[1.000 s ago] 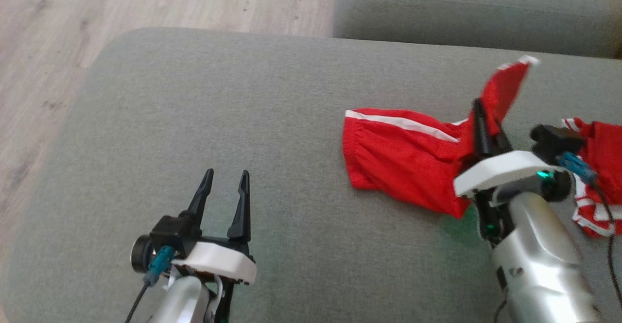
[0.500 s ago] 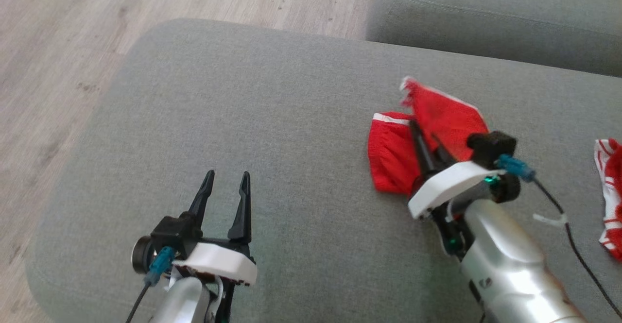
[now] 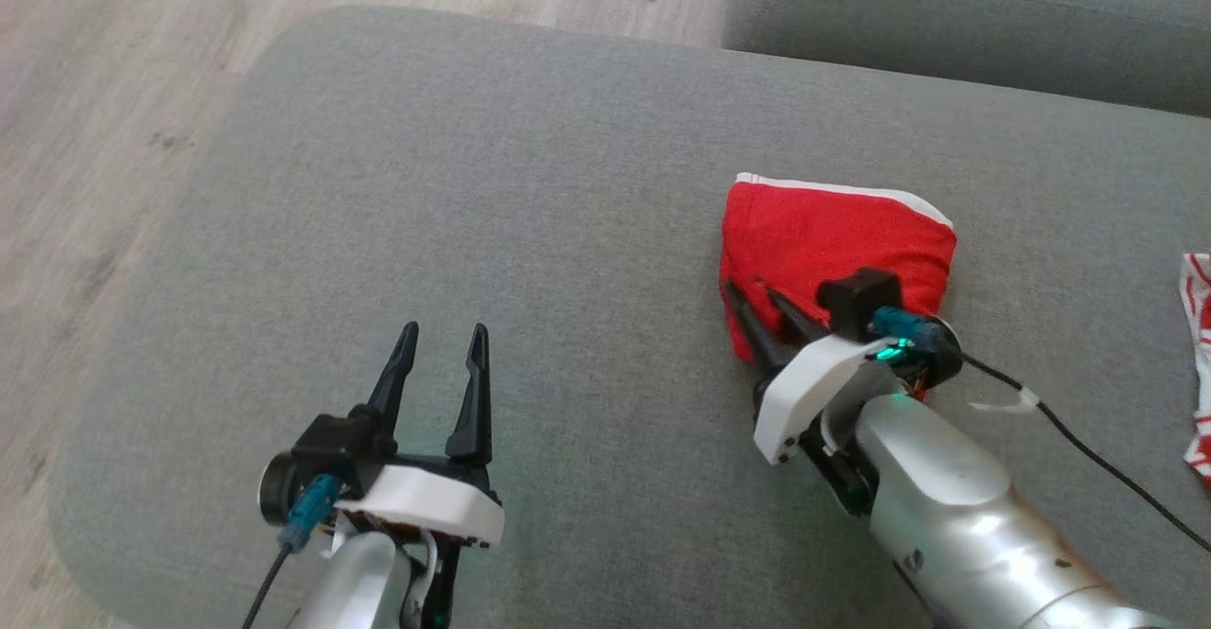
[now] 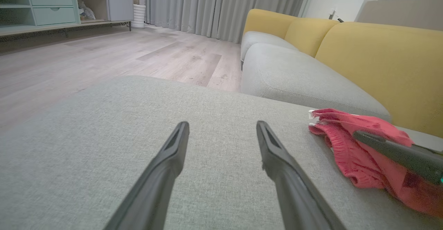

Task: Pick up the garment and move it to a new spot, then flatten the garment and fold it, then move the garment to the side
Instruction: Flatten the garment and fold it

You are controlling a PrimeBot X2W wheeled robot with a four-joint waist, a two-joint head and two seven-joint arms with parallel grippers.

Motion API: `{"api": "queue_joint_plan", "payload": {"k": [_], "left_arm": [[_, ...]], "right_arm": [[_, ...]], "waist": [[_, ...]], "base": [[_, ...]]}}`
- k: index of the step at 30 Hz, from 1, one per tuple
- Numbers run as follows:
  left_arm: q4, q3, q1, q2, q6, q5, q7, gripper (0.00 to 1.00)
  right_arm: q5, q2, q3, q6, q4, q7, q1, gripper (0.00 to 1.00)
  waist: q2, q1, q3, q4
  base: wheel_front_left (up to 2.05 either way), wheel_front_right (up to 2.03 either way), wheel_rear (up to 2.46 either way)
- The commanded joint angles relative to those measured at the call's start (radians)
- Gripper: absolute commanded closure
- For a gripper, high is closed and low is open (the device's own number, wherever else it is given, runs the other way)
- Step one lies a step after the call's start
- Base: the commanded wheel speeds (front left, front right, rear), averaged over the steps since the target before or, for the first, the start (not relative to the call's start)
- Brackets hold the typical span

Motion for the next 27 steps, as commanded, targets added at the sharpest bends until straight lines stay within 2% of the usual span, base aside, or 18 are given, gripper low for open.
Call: {"api": "queue_joint_plan", "payload": {"k": [1,6,10,12,14,19,23,27], "left_arm": [[-0.035,0.025,-0.045,0.008,0.004,-0.003,-0.005,0.00],[-0.040,0.041,-0.052,0.008,0.005,0.007,-0.005,0.00],[-0.046,0.059,-0.052,0.008,0.000,0.018,-0.005,0.00],[-0.053,0.070,-0.051,0.008,-0.001,0.024,-0.005,0.00],[-0.064,0.081,-0.049,0.008,-0.003,0.026,-0.005,0.00],[-0.087,0.101,-0.037,0.008,-0.006,0.031,-0.005,0.00],[-0.098,0.111,-0.016,0.008,-0.003,0.033,-0.005,0.00],[-0.112,0.112,0.018,0.008,0.002,0.033,-0.005,0.00]], "right_arm": [[-0.015,0.011,0.030,-0.001,-0.022,-0.004,-0.035,0.00],[-0.045,0.011,0.063,-0.001,-0.040,-0.013,-0.036,0.00],[-0.063,0.011,0.022,-0.001,-0.088,-0.023,-0.033,0.00],[-0.112,0.011,-0.038,-0.001,-0.139,-0.025,-0.036,0.00],[-0.187,0.011,-0.139,-0.001,-0.212,-0.025,-0.012,0.00],[-0.346,0.011,-0.367,-0.001,-0.400,-0.025,0.124,0.00],[-0.414,0.011,-0.487,-0.001,-0.517,-0.025,0.244,0.00],[-0.424,0.011,-0.576,-0.001,-0.604,-0.025,0.354,0.00]], "waist": [[0.0000,-0.0002,0.004,-0.009],[0.0000,-0.0002,-0.006,-0.047],[0.0000,-0.0002,-0.031,-0.089],[0.0000,-0.0002,-0.042,-0.113],[0.0000,-0.0002,-0.052,-0.135],[0.0000,-0.0002,-0.074,-0.181],[0.0000,-0.0002,-0.090,-0.212],[0.0000,-0.0002,-0.101,-0.231]], "base": [[0.00,0.00,0.00],[0.00,0.00,0.00],[0.00,0.00,0.00],[0.00,0.00,0.00],[0.00,0.00,0.00],[0.00,0.00,0.00],[0.00,0.00,0.00],[0.00,0.00,0.00]]}}
